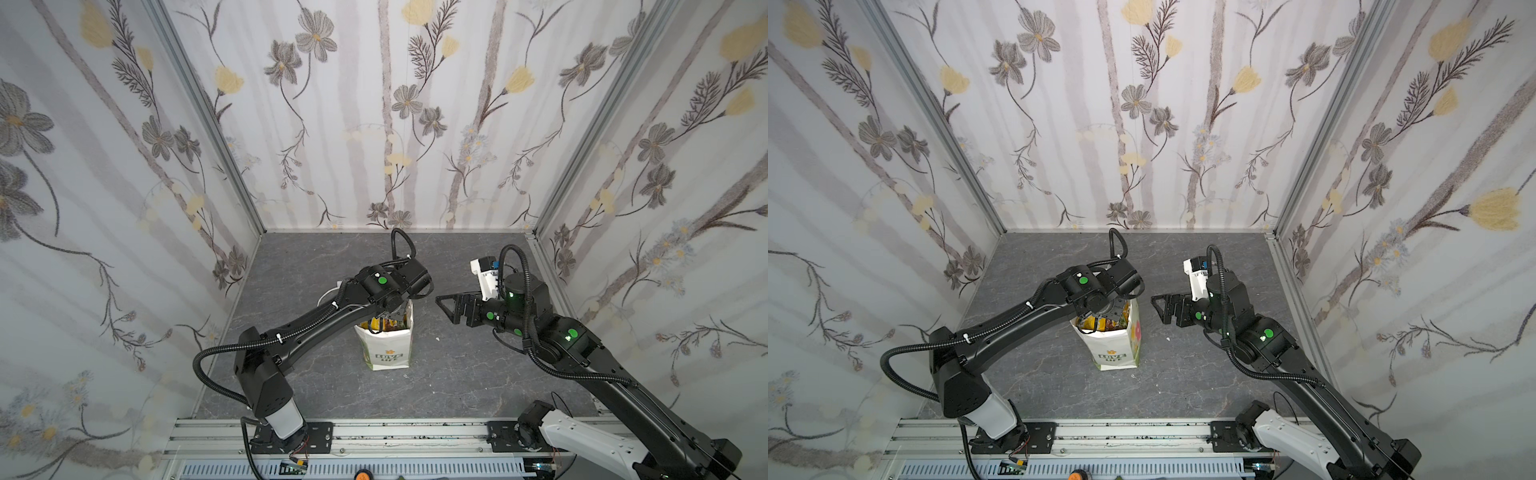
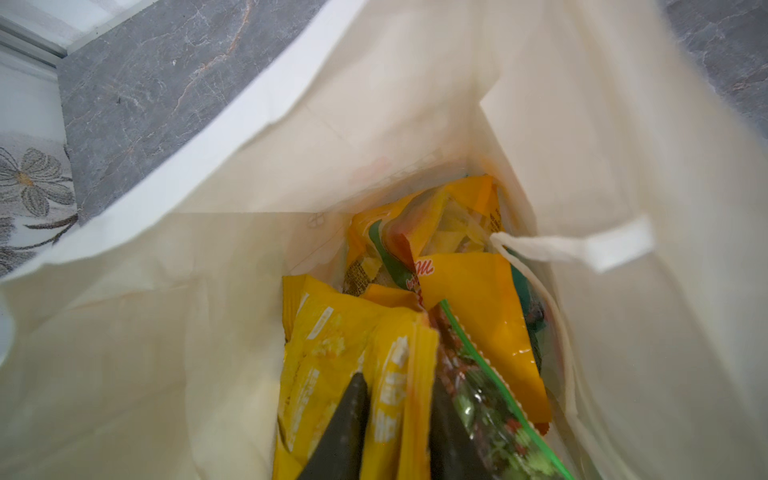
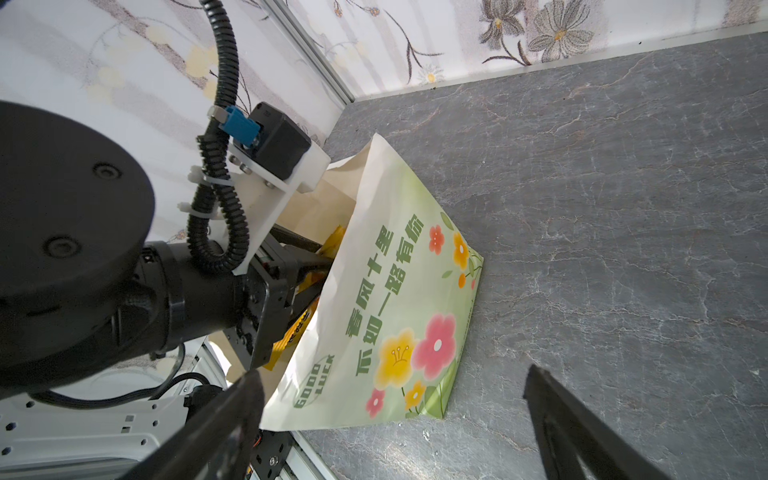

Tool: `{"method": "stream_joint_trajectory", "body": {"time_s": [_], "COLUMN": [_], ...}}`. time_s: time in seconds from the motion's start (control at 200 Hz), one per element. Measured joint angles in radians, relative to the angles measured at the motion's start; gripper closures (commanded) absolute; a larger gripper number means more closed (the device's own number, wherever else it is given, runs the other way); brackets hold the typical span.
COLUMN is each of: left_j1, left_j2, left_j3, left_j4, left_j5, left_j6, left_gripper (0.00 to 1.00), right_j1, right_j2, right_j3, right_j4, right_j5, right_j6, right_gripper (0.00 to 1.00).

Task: Take the snacks out of the paper bag
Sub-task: 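Grasp a yellow snack packet inside the bag with the left gripper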

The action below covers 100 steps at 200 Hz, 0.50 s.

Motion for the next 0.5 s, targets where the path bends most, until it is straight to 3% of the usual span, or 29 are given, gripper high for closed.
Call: {"method": "stream_joint_trajectory", "body": {"time_s": [0.12,0.5], "left_j1": [0.001,0.032], "left_j2": [-0.030,-0.218], "left_j3": [0.000,0.021], "left_j4": [0.001,0.057], "left_j5": [0.001,0.042], "left_j6": [-0.001,0.035], "left_gripper": [1.00,1.00], "right_j1": [-0.001,-0.014], "right_j2": [-0.006,-0.044], "right_j3": [0.000,0.015], "right_j4": [0.000,0.009], "right_j5": [0.003,0.023], "right_j6": [0.000,0.018], "right_gripper": [0.03,0.03]}}
